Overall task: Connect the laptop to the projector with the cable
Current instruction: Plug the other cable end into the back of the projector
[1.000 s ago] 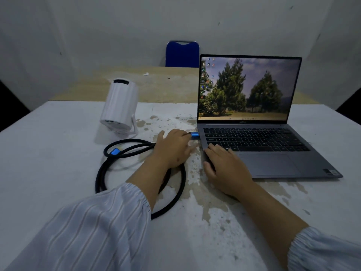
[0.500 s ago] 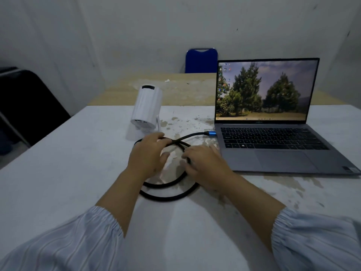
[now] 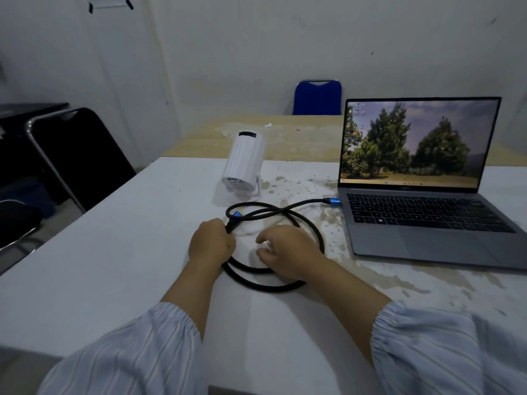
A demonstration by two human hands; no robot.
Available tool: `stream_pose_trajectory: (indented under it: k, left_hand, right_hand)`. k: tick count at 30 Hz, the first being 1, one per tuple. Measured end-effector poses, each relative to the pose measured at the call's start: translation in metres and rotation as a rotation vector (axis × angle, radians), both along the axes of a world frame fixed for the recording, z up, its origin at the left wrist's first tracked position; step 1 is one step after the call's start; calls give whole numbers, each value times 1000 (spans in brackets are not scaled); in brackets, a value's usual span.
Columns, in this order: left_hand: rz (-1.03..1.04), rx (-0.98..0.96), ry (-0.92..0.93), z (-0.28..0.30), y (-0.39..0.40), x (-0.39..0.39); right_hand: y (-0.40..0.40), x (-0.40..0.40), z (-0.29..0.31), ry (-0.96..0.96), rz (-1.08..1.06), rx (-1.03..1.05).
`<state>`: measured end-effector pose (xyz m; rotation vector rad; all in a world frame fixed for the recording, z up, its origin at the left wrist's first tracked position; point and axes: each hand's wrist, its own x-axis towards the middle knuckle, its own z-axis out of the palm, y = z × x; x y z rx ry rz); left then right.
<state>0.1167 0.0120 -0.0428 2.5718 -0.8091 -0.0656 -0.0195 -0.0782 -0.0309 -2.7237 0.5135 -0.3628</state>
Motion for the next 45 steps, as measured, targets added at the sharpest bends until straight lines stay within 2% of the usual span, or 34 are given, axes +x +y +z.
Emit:
stream_pose_trajectory:
  k: [8, 15, 19, 23, 26, 30, 34, 38, 41, 45]
  left_hand:
    - [3, -128, 249, 15, 28, -3]
    - [-182, -388, 332, 25, 53, -24]
    - [-280, -583, 344, 44, 59, -39]
    - [-404, -679, 418, 65, 62, -54]
    - [-496, -661, 437, 76, 62, -62]
    - [-527, -628, 413, 85, 59, -71]
    - [-589, -419, 419, 82, 60, -77]
    - [-562, -224, 415, 78, 64, -70]
    - [-487, -264, 452, 81, 64, -57]
    - [-400, -371, 370, 85, 55, -33]
  right_hand:
    - [20, 2, 7, -51, 47, -4]
    - [45, -1, 17, -195, 76, 77]
    - [54, -1, 29, -297, 6, 398]
    - [57, -9, 51, -387, -20, 710]
    - [55, -16, 67, -435, 4, 866]
    - [54, -23, 77, -509, -64, 1022]
    - [52, -25, 76, -564, -147, 1032]
    - [48, -26, 81, -607, -131, 1125]
    - [44, -23, 83, -591, -126, 1048]
    - [34, -19, 75, -541, -187, 925]
